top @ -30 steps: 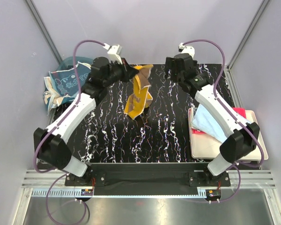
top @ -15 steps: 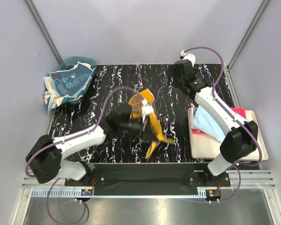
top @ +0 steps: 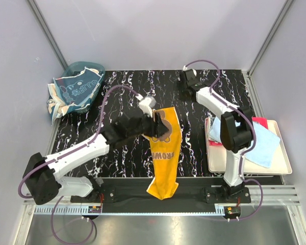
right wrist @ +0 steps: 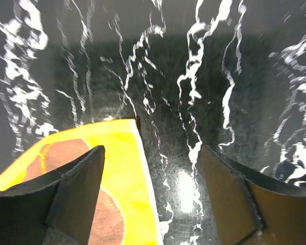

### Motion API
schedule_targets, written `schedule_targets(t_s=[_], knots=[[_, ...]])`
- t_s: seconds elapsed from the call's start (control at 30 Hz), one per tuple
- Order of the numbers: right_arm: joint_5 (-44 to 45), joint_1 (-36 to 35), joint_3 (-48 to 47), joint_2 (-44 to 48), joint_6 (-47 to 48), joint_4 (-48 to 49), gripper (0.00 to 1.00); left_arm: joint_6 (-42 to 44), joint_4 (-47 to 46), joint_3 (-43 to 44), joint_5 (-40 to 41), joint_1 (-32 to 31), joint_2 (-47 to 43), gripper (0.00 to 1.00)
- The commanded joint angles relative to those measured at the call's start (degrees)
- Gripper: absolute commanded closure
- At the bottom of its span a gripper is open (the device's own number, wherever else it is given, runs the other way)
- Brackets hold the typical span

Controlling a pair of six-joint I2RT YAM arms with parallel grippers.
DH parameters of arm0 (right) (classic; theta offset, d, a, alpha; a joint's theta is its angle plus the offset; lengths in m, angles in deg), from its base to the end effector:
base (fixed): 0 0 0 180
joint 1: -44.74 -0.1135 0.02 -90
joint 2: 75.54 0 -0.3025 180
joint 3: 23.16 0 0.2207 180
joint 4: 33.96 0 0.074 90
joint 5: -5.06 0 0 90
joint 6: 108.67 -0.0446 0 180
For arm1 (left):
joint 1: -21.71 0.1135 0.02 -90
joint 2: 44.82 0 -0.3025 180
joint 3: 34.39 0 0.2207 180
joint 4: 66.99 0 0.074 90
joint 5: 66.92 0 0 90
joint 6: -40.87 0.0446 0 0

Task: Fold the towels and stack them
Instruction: Move the towel to the center of the board

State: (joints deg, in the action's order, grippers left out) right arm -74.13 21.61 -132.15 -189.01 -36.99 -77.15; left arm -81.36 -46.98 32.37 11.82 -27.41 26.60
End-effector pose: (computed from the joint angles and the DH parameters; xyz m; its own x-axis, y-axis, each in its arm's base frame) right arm 0.4078 0.1651 0.2866 -0.7302 0.0238 -0.6829 -0.0423 0.9959 0.0800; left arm 0.1574 -0.1952 0.3332 -0.6885 -0.0038 -0.7252 0.5798 0.5978 -0.5536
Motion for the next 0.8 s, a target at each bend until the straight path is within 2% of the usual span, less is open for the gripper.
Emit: schedule_targets(t_s=[0.0,0.07,0.13,0.37,0.77], knots=[[-2.28,-0.16,-0.57,-1.22,-0.57,0.78,0.19,-6.96,13.76,7.37,30.8,3.05,0.56,0.45],[-3.6,-0.16,-0.66,-2.8,-0.74,0.62,0.24,-9.94,16.76,7.73,32.45,5.34,2.22,0.44],[-4.3,-0.16,0.04,-3.25,-1.01,1.66,0.24,-11.88,17.3,6.68,34.2,7.81,2.67,0.45],[-7.29,-0.42,-0.13,-7.28,-1.45,2.98,0.33,-16.99,15.64,3.51,33.94,13.44,9.77,0.41],[-5.62,-0.68,-2.41,-12.21,0.04,2.81,0.33,-16.47,7.72,6.23,29.46,19.5,24.99,0.44]])
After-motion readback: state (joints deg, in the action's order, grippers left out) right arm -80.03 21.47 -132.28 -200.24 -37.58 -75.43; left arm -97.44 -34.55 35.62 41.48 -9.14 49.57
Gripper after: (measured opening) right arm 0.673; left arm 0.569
